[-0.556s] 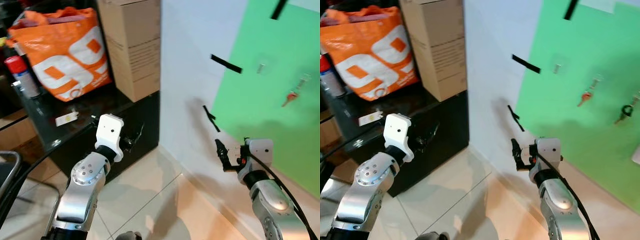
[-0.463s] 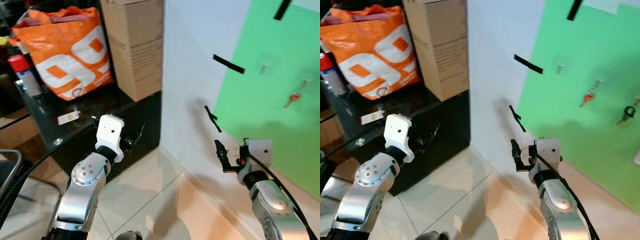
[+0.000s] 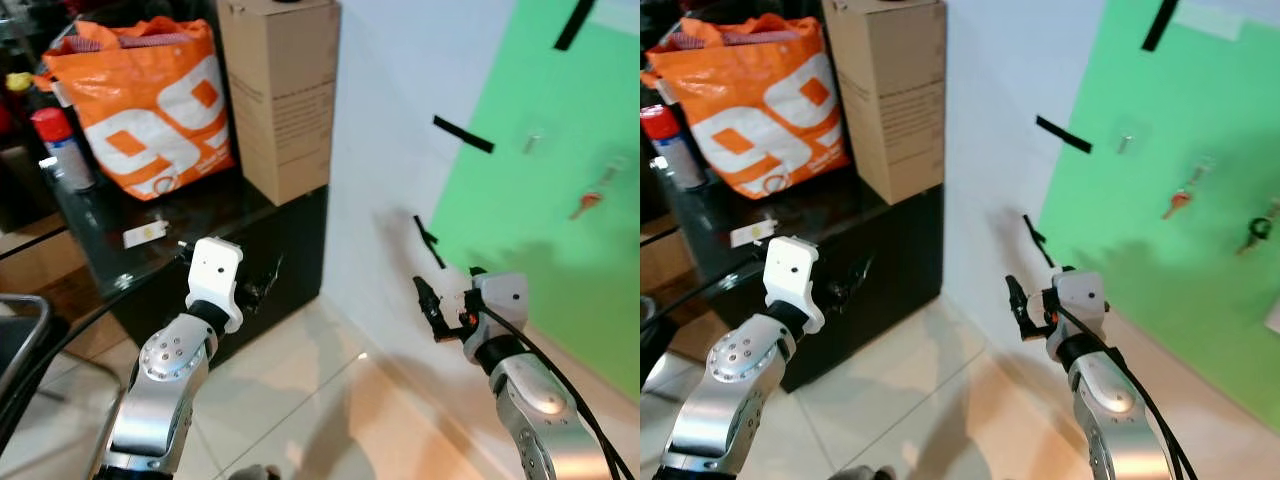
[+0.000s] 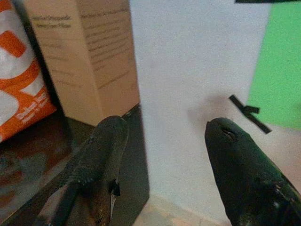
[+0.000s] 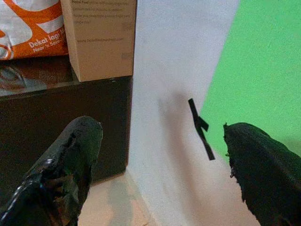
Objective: Hang keys on a hook
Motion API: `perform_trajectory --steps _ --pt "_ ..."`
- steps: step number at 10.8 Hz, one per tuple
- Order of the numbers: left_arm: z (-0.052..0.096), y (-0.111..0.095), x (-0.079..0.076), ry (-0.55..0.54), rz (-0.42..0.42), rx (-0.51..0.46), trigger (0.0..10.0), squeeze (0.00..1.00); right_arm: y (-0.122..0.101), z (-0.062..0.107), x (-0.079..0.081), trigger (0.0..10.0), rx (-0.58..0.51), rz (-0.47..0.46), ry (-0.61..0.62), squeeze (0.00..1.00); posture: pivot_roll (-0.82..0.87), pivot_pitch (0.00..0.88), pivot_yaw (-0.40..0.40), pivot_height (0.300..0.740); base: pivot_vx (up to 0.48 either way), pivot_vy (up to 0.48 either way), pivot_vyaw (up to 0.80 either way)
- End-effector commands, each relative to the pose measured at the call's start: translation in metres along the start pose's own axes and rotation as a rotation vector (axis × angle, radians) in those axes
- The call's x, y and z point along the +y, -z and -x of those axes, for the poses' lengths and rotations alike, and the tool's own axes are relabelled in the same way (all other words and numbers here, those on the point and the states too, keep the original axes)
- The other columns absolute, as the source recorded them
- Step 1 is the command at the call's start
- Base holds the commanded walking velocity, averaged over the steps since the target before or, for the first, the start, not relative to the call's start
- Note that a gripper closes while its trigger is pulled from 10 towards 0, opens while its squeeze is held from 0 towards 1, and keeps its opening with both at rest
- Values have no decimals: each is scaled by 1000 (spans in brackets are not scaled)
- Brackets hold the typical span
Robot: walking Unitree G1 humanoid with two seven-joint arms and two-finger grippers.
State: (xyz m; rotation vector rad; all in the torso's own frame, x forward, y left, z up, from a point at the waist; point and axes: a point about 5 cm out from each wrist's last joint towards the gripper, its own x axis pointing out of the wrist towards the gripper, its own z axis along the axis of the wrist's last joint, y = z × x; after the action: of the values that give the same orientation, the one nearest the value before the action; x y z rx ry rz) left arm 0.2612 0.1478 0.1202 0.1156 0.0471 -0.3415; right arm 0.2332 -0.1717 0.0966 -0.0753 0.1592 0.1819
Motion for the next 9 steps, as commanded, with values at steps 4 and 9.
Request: perform_trajectory --steps 4,9 --pt "2 -3 4 -18 -20 -16 10000 0 0 -3 -2 10000 -7 24 -7 1000 -90 0 -16 740 349 0 800" --pt "-3 -3 5 -7 -36 -10 10000 0 3 -1 -9 10000 10 113 48 1000 -102 0 1 740 350 0 320"
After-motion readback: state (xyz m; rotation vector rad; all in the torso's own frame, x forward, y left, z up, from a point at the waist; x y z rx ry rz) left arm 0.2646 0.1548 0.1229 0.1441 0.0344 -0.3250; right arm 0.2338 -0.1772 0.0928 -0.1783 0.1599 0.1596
